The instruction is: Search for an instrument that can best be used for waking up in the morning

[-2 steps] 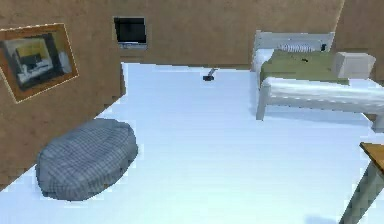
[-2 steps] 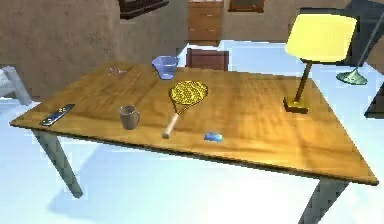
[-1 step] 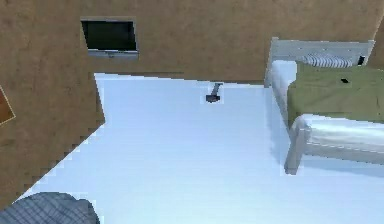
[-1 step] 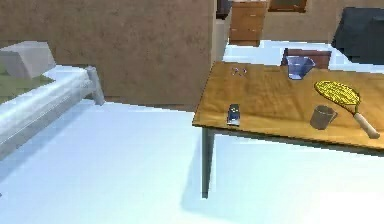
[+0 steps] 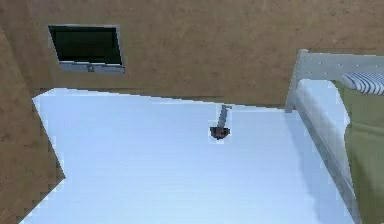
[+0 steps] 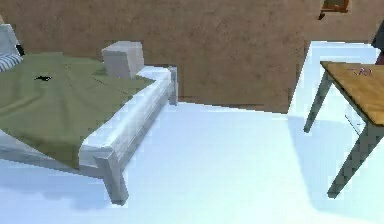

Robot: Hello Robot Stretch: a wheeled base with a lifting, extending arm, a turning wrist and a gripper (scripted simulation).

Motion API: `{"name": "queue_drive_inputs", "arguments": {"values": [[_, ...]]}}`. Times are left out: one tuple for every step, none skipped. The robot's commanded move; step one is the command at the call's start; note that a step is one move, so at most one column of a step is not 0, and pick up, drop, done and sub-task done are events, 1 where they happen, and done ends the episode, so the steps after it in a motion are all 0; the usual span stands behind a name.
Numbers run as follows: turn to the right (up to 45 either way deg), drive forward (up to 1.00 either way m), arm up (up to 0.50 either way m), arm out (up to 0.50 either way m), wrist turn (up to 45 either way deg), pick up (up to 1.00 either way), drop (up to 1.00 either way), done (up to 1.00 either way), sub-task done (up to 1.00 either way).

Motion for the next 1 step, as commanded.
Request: {"name": "queue_drive_inputs", "arguments": {"values": [[45.0,0.0,0.0,0.0,0.0,0.0,0.0,0.0,0.0]]}}
